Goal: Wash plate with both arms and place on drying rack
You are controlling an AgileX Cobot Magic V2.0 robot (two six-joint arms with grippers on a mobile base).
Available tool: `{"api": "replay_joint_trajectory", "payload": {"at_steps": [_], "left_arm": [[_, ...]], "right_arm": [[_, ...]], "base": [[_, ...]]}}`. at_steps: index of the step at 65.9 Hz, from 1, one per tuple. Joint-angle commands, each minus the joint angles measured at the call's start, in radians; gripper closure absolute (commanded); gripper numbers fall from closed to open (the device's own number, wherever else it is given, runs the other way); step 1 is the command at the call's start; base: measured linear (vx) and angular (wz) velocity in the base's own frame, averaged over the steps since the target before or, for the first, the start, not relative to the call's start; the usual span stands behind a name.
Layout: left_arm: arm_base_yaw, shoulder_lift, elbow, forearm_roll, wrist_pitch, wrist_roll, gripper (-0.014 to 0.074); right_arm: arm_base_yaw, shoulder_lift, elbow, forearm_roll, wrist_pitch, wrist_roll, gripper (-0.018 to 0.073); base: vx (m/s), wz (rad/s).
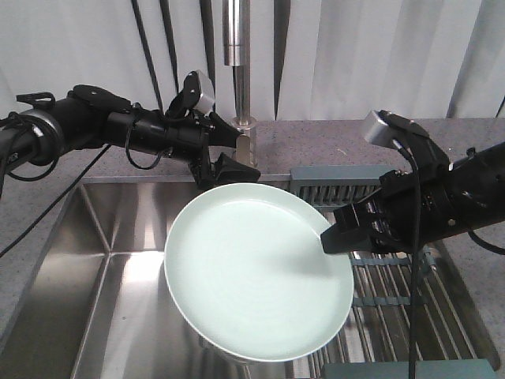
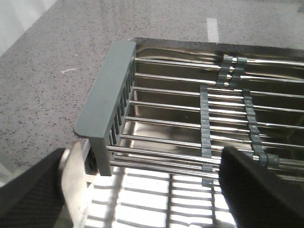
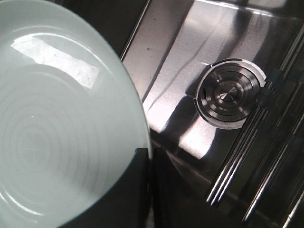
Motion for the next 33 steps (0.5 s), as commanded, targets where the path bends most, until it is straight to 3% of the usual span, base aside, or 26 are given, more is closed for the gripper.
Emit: {"api": "replay_joint_trajectory", "payload": {"at_steps": [1, 20, 28, 33], "left_arm": [[-0.007, -0.070, -0.032, -0.057, 0.130, -0.006, 0.0011], [-0.004, -0.098, -0.032, -0.057, 0.111, -0.067, 0.0011], [-0.004, -0.133, -0.032, -0.020, 0.023, -0.194, 0.0011], [-0.004, -0.174, -0.032, 0.050, -0.031, -0.323, 0.0011]], "right_arm": [[-0.003, -0.031, -0.024, 0.050, -0.016, -0.004, 0.0568], [-0.003, -0.031, -0.024, 0.050, -0.016, -0.004, 0.0568], [-0.003, -0.031, -0.024, 0.050, -0.016, -0.004, 0.0568], [-0.003, -0.031, -0.024, 0.050, -0.016, -0.004, 0.0568]], "base": [[0.00, 0.00], [0.00, 0.00], [0.00, 0.00], [0.00, 0.00]]}}
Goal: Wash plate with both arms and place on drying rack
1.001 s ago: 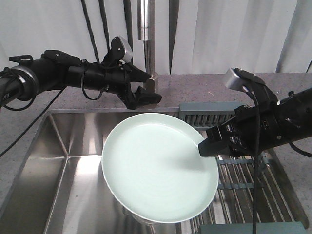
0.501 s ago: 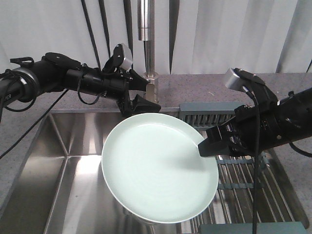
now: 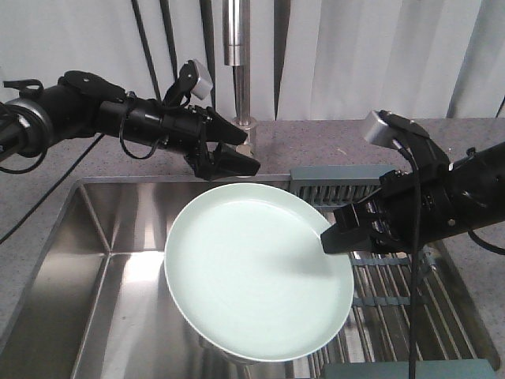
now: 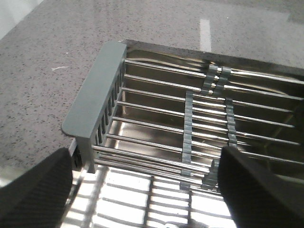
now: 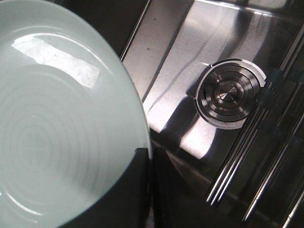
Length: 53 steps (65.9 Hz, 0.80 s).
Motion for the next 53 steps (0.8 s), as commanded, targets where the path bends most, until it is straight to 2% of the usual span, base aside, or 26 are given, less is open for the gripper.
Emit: {"api": "replay_joint_trajectory", "payload": {"at_steps": [1, 9, 12, 13, 16, 20, 26, 30, 37, 53], "left_arm": [[-0.006, -0.120, -0.032, 0.015, -0.047, -0.165, 0.0011], [-0.006, -0.192, -0.032, 0.198, -0.100, -0.424, 0.0011], [-0.006, -0.217, -0.032, 0.272, -0.114, -0.558, 0.0011], [-0.006, -0.230, -0.032, 0.313, -0.117, -0.618, 0.0011], [-0.006, -0.256, -0.032, 0.405, -0.117, -0.713, 0.0011], [-0.006, -0.292, -0.032, 0.555, -0.105, -0.890, 0.0011], [-0.006, -0.332, -0.032, 0.739, -0.082, -1.056, 0.0011], [-0.006, -0.356, -0.031, 0.853, -0.062, -1.141, 0.0011], [-0.006, -0.412, 0.018, 0.975, -0.055, -1.256, 0.0011], [-0.006, -0.608, 0.270, 1.063, -0.199, -1.356, 0.0011]], "right_arm": [[-0.003, -0.031, -0.024, 0.050, -0.016, -0.004, 0.0568], [-0.003, -0.031, -0.024, 0.050, -0.016, -0.004, 0.0568], [-0.003, -0.031, -0.024, 0.050, -0.016, -0.004, 0.0568], [-0.003, -0.031, -0.024, 0.050, -0.016, -0.004, 0.0568], [-0.003, -0.031, -0.024, 0.050, -0.016, -0.004, 0.0568], [-0.003, -0.031, -0.024, 0.050, -0.016, -0.004, 0.0568], [-0.003, -0.031, -0.024, 0.050, -0.016, -0.004, 0.0568], [-0.003, -0.031, -0.024, 0.050, -0.016, -0.004, 0.0568], [-0.003, -0.031, -0.024, 0.050, -0.016, -0.004, 0.0568], [-0.003, -0.031, -0.024, 0.050, -0.016, -0.004, 0.0568]], "base": [[0.00, 0.00], [0.00, 0.00], [0.00, 0.00], [0.00, 0.00], [0.00, 0.00], [0.00, 0.00], [0.00, 0.00], [0.00, 0.00], [0.00, 0.00], [0.00, 0.00]]}}
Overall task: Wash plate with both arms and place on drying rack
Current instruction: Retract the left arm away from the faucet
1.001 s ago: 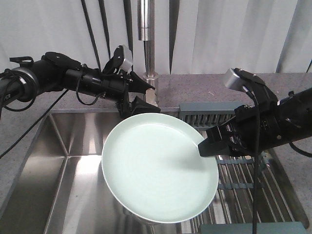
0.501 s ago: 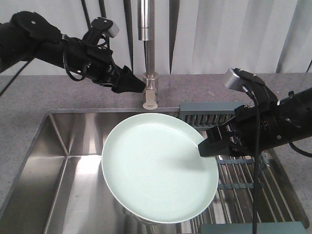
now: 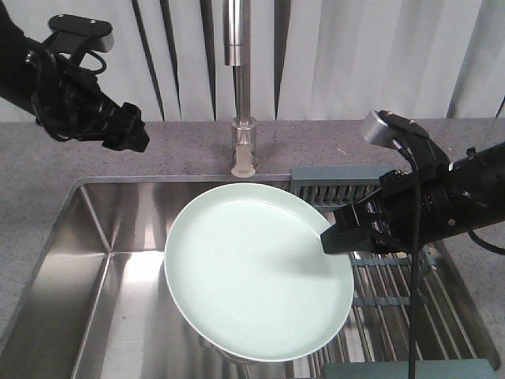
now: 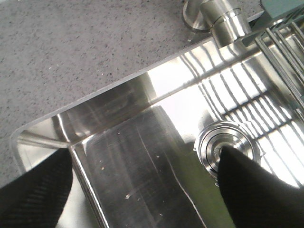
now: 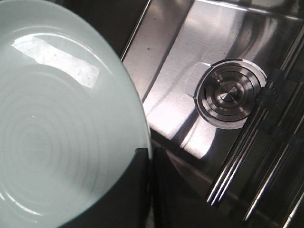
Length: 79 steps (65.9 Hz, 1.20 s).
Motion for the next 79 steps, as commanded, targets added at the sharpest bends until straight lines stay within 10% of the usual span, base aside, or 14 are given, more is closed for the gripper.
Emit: {"api": "replay_joint_trajectory", "payload": {"at_steps": [1, 37, 79], "left_arm": [[-0.004, -0.136, 0.085, 0.028, -0.115, -0.071, 0.0011], [-0.004, -0.572, 0.598, 0.231, -0.252, -0.330, 0.0011], [-0.004, -0.891, 0.820, 0.227, -0.272, -0.353, 0.0011]], "right_arm": [[-0.003, -0.031, -0.024, 0.050, -0.016, -0.004, 0.0568], [-0.003, -0.031, -0.024, 0.050, -0.016, -0.004, 0.0568], [-0.003, -0.031, -0.024, 0.050, -0.016, -0.004, 0.0568]], "base": [[0.00, 0.00], [0.00, 0.00], [0.00, 0.00]]}}
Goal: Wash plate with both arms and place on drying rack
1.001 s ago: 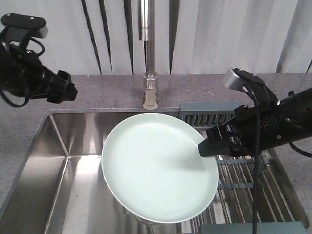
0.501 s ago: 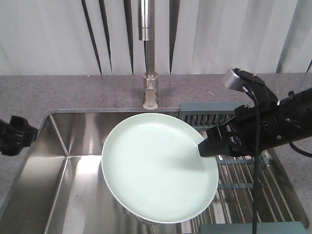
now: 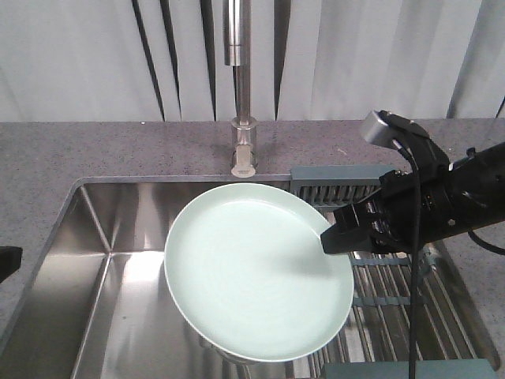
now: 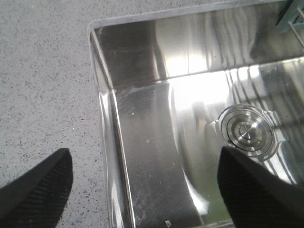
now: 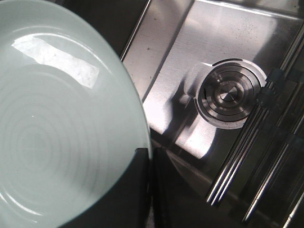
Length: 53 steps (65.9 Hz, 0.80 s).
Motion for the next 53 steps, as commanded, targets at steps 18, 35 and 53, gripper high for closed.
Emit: {"api": "replay_joint_trajectory", "payload": {"at_steps": [18, 35, 53], "left_arm": [[-0.004, -0.024, -0.024, -0.001, -0.058, -0.013, 0.0011], [-0.004, -0.024, -0.024, -0.001, -0.058, -0.013, 0.0011], [-0.004, -0.024, -0.024, -0.001, -0.058, -0.013, 0.0011]], "right_arm": [[-0.003, -0.031, -0.024, 0.050, -0.016, -0.004, 0.0568], [-0.003, -0.031, -0.024, 0.069, -0.014, -0.025, 0.0568], [-0.003, -0.031, -0.024, -0.021, -0.033, -0.080, 0.0566]], "base": [[0.00, 0.00], [0.00, 0.00], [0.00, 0.00]]}}
